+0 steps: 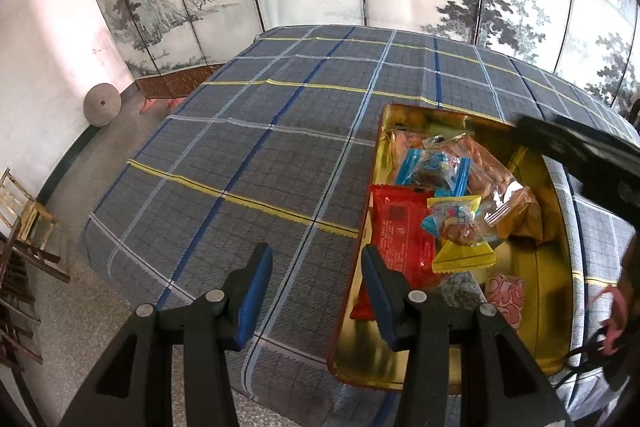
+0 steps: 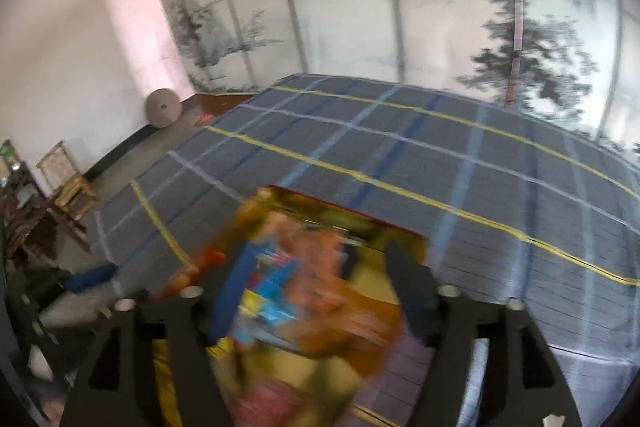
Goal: Organize snacks
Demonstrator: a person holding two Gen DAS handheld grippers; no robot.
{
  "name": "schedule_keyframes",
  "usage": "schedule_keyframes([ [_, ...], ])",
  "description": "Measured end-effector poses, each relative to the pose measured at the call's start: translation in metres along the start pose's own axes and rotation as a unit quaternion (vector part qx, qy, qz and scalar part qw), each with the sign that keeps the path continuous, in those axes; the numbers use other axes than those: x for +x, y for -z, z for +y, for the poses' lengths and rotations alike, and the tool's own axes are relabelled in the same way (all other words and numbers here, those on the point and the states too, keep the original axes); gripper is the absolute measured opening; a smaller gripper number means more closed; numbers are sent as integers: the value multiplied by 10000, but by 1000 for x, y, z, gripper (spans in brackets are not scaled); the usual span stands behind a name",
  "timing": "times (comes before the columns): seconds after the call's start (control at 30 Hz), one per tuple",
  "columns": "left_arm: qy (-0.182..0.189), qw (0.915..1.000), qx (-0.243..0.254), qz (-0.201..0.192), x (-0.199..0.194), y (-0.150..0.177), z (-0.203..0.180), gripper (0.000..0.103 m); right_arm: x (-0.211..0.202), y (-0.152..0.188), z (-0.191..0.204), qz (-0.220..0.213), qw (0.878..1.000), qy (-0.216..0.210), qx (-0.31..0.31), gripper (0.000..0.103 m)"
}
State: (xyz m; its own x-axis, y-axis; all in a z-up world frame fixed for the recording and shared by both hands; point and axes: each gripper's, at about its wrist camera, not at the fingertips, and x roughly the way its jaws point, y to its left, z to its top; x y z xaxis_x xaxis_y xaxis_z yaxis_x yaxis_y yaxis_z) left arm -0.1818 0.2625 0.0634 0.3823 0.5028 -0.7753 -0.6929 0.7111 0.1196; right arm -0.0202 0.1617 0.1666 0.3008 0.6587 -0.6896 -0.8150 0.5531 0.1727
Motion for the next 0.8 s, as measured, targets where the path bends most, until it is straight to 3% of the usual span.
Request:
schedule_keyframes([
  [0.2, -82, 9999, 47, -110, -14, -1, -4, 47, -25, 42, -109, 371, 9915, 1162, 458, 77],
  [0.43, -152, 9994, 207, -216, -32, -2, -24, 48, -43, 91, -240, 930, 9586, 2397, 1223, 77],
  [0.5, -145, 9994, 230, -226, -35, -3, -31, 48, -48, 102, -268, 993, 9511, 2558, 1414, 81],
  [0.53, -153, 9993, 249, -237, -37, -4, -35, 48, -51, 105, -277, 965, 9504, 2559, 1481, 89],
  [0.8, -293, 9983, 431, -260, -44, -7, -61, 49, -55, 104, -334, 856, 9458, 2524, 1857, 102],
])
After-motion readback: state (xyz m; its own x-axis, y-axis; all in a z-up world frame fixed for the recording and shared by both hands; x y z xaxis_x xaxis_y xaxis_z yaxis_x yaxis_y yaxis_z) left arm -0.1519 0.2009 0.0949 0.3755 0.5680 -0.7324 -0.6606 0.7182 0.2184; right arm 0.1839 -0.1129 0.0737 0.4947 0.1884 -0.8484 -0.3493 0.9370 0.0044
